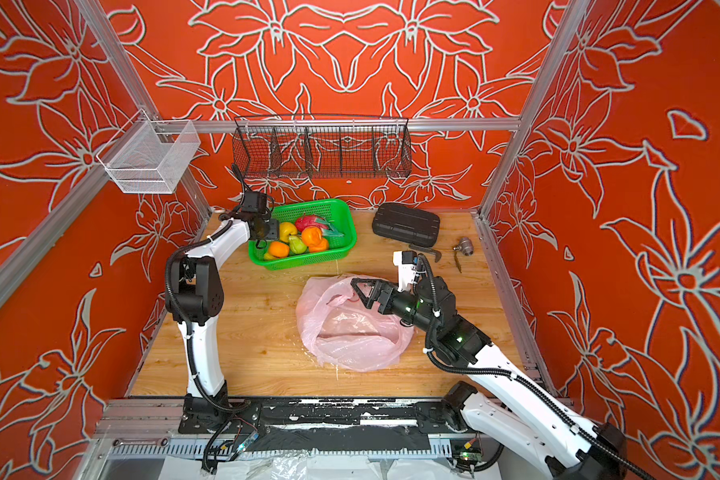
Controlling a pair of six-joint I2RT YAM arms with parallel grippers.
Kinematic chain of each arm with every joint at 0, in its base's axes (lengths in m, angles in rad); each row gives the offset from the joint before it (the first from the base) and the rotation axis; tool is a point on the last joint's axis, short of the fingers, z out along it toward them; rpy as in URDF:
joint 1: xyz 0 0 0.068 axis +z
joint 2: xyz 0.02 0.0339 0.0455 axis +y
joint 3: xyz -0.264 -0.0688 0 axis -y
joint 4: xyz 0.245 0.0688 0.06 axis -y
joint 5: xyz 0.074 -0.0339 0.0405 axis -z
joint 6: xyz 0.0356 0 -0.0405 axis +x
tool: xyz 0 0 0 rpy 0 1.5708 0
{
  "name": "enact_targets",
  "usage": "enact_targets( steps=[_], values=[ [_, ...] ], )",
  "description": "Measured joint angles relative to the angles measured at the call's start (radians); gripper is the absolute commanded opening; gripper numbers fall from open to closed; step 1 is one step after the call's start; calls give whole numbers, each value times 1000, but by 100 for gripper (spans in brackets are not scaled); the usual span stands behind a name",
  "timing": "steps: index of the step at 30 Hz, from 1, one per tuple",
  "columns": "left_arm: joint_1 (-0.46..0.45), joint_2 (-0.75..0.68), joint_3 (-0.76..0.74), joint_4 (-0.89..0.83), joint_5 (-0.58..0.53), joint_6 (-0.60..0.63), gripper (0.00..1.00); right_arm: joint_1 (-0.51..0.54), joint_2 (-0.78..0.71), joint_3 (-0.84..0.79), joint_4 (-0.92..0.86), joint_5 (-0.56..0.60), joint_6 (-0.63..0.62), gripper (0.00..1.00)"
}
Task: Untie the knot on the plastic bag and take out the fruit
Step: 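Open the left gripper to drop the green fruit into the basket, then move the left gripper to the pink bag mouth while the right gripper reaches inside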
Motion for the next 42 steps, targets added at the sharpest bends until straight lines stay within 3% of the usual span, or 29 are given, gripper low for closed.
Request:
enact_targets(
  steps=[8,18,24,32,37,42],
  values=[
    [3,24,20,-3,3,4,82,0,-31,0,-8,0,1,97],
    [4,-50,-101,32,13,-24,82,0,-46,0,-21,0,3,97],
    [4,-237,-229,83,76,-82,82,0,-45,0,-21,0,3,97],
    [-13,-612,-462,190,267,-194,82,0,-45,-1,-31,0,2,96],
    [-93,-806,-555,215,387,-229,82,0,-44,-26,-27,2,3,95],
    [-240,-912,-585,183,429,-241,82,0,-34,-41,-33,7,1,95]
  ],
)
